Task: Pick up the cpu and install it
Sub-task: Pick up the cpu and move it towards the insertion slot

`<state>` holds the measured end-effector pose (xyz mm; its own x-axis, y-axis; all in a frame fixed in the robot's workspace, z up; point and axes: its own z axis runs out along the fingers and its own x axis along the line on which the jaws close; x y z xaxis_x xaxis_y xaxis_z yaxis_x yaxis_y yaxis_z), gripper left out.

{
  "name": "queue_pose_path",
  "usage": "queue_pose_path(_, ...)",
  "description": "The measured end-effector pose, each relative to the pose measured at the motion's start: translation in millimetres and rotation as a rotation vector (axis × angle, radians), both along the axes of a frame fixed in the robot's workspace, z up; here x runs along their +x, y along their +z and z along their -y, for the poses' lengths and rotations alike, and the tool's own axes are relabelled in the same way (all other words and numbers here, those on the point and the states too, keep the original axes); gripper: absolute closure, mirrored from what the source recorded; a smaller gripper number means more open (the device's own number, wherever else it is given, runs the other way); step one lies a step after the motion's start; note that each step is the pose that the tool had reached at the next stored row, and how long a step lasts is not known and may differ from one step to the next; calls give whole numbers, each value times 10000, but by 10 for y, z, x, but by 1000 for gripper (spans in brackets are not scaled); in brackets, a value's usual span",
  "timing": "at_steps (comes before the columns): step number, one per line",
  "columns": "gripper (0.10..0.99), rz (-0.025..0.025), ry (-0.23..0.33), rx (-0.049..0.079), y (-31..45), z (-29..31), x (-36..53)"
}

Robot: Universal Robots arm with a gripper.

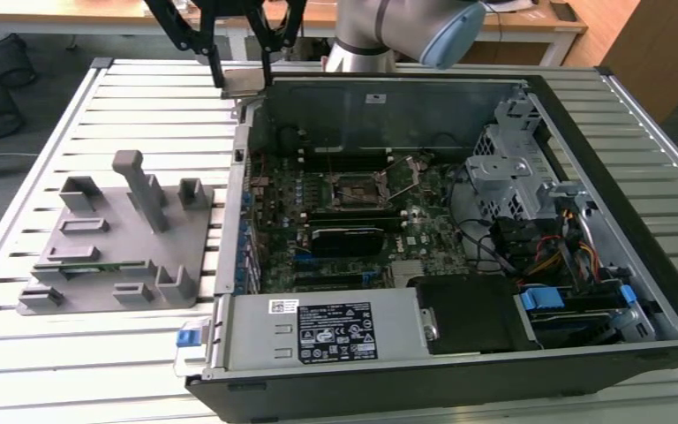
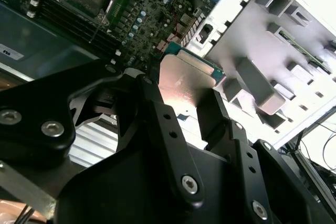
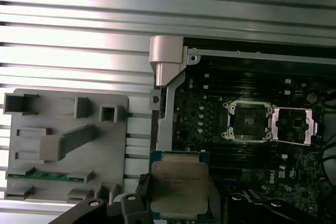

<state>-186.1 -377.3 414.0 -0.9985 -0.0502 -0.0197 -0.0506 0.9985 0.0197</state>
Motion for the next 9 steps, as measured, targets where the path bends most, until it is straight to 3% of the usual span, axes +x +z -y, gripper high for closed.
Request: queue_pose_path(9, 561, -6, 0, -1, -1, 0, 186)
